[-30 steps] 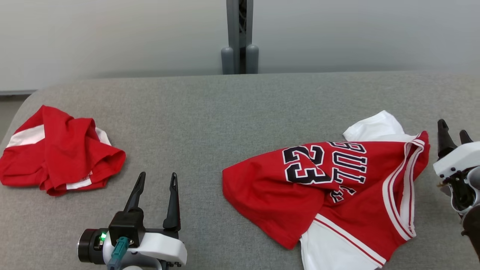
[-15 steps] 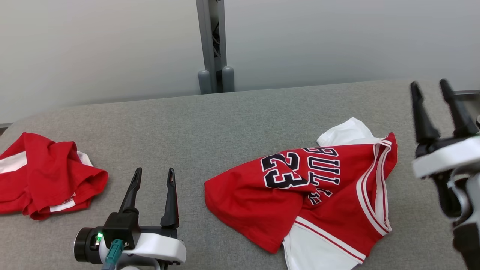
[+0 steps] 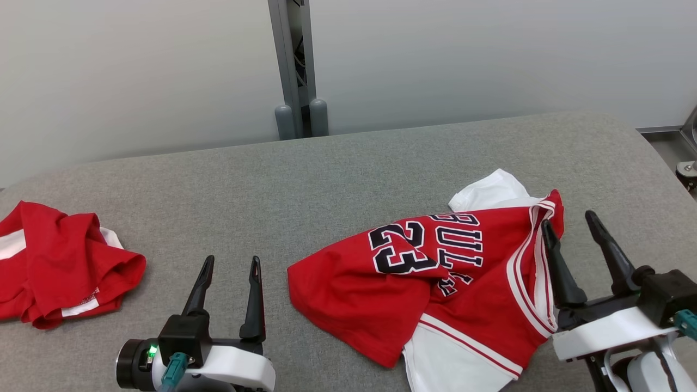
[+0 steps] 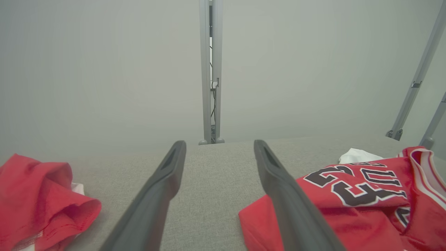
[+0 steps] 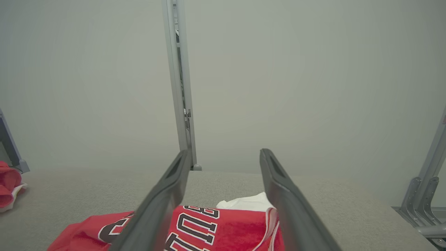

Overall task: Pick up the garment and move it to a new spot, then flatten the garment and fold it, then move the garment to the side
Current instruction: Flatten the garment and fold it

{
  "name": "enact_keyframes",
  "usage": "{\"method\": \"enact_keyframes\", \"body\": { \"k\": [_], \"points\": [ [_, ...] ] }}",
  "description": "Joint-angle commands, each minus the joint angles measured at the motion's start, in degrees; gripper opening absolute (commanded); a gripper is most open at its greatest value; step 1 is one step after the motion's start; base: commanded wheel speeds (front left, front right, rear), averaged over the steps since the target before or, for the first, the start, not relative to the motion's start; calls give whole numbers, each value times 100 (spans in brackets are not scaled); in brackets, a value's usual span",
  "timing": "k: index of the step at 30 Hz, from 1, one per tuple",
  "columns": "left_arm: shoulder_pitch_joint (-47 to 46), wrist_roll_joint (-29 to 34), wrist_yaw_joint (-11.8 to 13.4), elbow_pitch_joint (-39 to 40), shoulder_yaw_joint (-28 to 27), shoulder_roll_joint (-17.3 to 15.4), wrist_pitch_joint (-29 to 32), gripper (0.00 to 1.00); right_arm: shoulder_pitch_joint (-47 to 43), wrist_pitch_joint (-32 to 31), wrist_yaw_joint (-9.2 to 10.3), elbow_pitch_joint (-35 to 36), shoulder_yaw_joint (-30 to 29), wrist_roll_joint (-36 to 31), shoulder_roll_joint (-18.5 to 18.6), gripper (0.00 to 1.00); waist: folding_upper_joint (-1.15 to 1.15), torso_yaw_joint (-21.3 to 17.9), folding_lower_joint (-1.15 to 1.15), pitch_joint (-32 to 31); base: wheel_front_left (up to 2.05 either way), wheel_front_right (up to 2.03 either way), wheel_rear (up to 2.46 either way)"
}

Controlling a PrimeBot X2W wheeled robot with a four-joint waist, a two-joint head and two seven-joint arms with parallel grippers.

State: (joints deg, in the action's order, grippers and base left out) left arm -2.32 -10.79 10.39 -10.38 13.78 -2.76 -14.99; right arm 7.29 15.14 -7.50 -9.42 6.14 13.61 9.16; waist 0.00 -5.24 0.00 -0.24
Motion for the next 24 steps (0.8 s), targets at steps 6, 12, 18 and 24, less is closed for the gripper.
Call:
{"method": "enact_keyframes", "body": {
  "k": [6, 12, 18, 24],
  "points": [
    [35, -57, -122, -146, 11, -23, -21, 100, -37, 9, 2, 24, 4, -115, -95, 100, 0, -50, 0, 23, 0, 0, 0],
    [-35, -315, -293, -551, 134, -23, -21, 100, 158, 9, 2, 31, 137, -203, -1, 100, 0, -188, 0, 107, 0, 0, 0],
    [-481, -781, -819, -1911, 487, -29, -22, 100, 267, 8, 2, 30, 161, -169, -30, 100, 0, -335, 0, 235, 0, 0, 0],
    [-1233, -1302, -1030, -3100, 770, -28, -22, 100, 361, 9, 2, -45, 215, -258, -80, 100, 0, -511, 0, 520, 0, 0, 0]
  ]
}}
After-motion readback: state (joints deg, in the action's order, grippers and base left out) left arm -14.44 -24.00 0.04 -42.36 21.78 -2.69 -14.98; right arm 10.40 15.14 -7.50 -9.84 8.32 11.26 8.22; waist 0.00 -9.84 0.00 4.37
